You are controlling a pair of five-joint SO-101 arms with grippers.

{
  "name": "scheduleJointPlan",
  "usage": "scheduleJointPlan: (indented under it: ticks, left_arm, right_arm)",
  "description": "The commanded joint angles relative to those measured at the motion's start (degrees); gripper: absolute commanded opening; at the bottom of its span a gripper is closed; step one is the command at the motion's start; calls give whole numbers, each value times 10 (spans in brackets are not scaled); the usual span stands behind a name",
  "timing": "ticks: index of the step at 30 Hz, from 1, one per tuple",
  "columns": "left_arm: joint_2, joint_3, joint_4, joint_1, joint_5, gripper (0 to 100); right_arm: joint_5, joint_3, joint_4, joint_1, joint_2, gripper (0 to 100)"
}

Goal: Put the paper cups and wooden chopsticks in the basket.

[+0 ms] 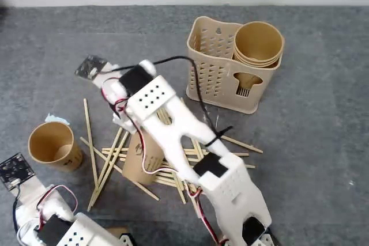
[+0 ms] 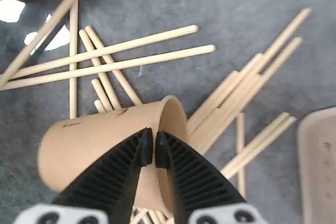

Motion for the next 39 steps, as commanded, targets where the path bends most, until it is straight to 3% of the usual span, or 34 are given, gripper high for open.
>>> scheduleJointPlan:
  ticks: [1, 8, 19, 32, 39]
  left_arm:
    - [-10, -4, -8, -3, -2, 15]
    - [-10, -4, -8, -3, -2, 15]
    - [-10, -4, -9, -3, -2, 15]
    - [-10, -4, -9, -3, -2, 15]
    - [-10, -4, -9, -3, -2, 15]
  right_arm:
    - [25, -24, 22, 17, -76, 8]
    - [33, -24, 25, 36, -142, 8]
    - [139, 58, 15, 62, -163, 8]
    - [142, 68, -152, 72, -109, 8]
    - [139, 68, -93, 23, -74, 8]
